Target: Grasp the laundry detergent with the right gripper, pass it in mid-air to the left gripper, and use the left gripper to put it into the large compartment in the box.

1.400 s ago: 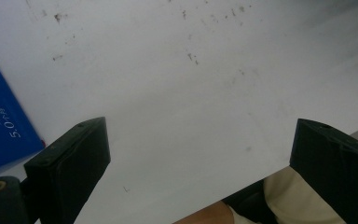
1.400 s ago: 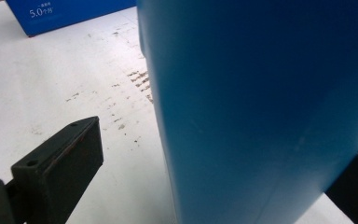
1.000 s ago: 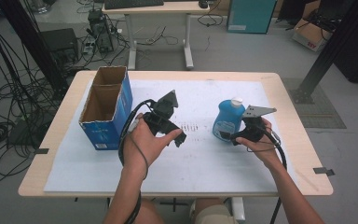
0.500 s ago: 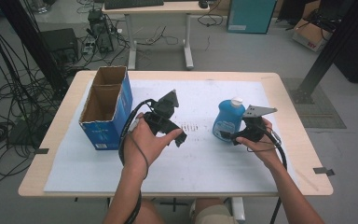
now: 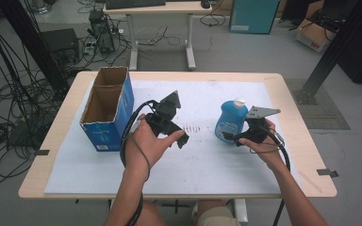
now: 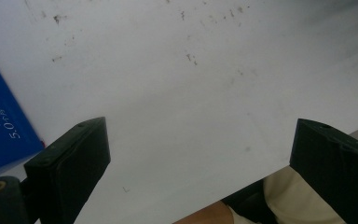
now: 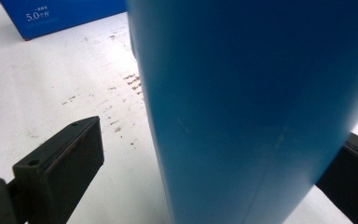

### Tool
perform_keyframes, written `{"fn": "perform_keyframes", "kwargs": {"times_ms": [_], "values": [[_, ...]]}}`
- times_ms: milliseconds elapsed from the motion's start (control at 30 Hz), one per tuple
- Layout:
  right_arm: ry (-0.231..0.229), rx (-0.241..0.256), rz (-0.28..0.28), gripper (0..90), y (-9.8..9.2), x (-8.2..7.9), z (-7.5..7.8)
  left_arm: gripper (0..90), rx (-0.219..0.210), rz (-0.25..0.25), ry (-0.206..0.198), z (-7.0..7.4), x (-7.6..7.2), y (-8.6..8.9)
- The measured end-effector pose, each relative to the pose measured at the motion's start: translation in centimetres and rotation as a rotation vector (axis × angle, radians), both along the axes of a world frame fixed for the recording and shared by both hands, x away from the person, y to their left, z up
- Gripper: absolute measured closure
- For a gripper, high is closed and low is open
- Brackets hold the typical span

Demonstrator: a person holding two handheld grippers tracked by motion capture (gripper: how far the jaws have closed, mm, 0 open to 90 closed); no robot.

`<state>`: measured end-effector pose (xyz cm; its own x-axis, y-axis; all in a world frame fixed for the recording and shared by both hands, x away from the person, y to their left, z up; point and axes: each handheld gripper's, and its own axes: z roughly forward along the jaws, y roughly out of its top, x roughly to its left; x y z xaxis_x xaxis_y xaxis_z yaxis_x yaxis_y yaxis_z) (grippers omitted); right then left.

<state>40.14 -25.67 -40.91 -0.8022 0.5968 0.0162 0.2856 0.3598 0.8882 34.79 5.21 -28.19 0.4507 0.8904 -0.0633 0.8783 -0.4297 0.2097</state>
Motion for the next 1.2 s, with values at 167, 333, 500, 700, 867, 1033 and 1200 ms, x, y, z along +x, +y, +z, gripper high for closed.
{"fn": "perform_keyframes", "kwargs": {"times_ms": [167,333,500,700,867,1033,1200], "values": [[-0.004,-0.001,0.001,3.5,0.02,0.01,0.0,5.3,0.002,0.0,0.002,-0.08,-0.03,-0.01],[-0.005,-0.002,-0.001,8.1,0.04,0.03,-0.09,5.2,0.001,0.002,0.0,-0.07,-0.07,-0.04],[-0.015,-0.006,-0.002,15.1,0.05,0.02,-0.22,5.3,0.003,-0.001,-0.001,-0.02,-0.09,-0.09],[-0.007,-0.009,0.005,24.7,0.07,-0.09,-0.5,5.2,0.004,-0.001,0.001,-0.1,-0.14,-0.06],[-0.01,-0.017,0.004,31.1,0.07,0.0,-0.59,5.2,0.008,-0.004,0.002,-0.12,-0.11,-0.06],[-0.02,-0.024,-0.006,36.7,0.02,0.11,-0.6,5.2,0.006,-0.002,0.002,-0.12,-0.11,-0.17],[-0.024,-0.031,-0.005,39.8,-0.07,0.26,-0.63,5.2,0.006,-0.004,0.005,-0.14,-0.1,-0.25]]}}
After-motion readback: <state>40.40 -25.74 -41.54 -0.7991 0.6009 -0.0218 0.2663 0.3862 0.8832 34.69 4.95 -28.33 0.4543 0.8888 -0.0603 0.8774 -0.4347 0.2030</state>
